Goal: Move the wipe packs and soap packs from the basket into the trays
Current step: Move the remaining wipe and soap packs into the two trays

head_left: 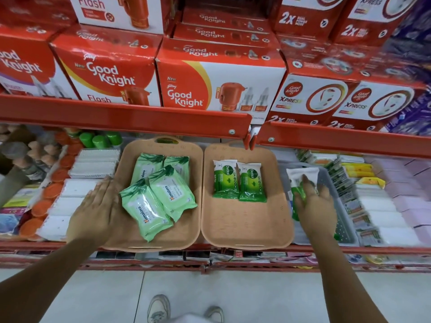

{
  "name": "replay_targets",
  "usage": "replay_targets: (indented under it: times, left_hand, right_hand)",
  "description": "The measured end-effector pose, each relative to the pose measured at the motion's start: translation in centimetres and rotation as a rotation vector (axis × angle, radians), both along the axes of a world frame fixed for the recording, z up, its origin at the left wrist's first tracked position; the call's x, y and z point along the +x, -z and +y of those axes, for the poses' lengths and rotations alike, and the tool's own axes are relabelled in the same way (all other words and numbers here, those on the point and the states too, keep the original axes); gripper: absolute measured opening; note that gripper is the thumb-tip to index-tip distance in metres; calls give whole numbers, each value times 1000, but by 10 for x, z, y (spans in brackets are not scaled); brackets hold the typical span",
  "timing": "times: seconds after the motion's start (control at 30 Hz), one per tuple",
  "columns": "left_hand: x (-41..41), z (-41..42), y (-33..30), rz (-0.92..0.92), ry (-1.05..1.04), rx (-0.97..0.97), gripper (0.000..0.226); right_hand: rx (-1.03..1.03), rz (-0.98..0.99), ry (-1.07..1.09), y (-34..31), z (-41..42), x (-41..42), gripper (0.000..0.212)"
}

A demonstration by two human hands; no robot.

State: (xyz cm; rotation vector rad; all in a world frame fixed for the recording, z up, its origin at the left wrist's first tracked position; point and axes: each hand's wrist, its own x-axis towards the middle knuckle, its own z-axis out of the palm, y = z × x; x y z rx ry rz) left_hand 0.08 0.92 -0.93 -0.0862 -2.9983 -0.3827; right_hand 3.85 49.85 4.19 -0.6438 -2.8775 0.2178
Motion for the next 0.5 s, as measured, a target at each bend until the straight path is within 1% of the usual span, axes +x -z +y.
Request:
replay_targets:
  times: [0.1,0.2,0.27,0.33,0.43,0.5]
  left_hand:
    - [0,1,0,-1,4,-4,60]
    - [-3,1,0,-8,2,-20,60]
    - [-4,2,1,-7,9,-29,60]
    - [-4,3,0,-10,9,-33,60]
    - [-5,4,-1,-7,4,-39,60]
    - [-5,3,-2,-7,-1,-43,60]
  right_hand:
    - [8,66,-44,-19,-29,-5,49]
    - [-115,22,-123,-21,-77,-11,46]
    - [-181,-77,-197,-11,-109,-15,48]
    - [-200,-198,-245,2,-135,-19,50]
    - [-211,-350,-241,20,-156,-21,52]
    - [-188,-415,-241,29,-160,-20,53]
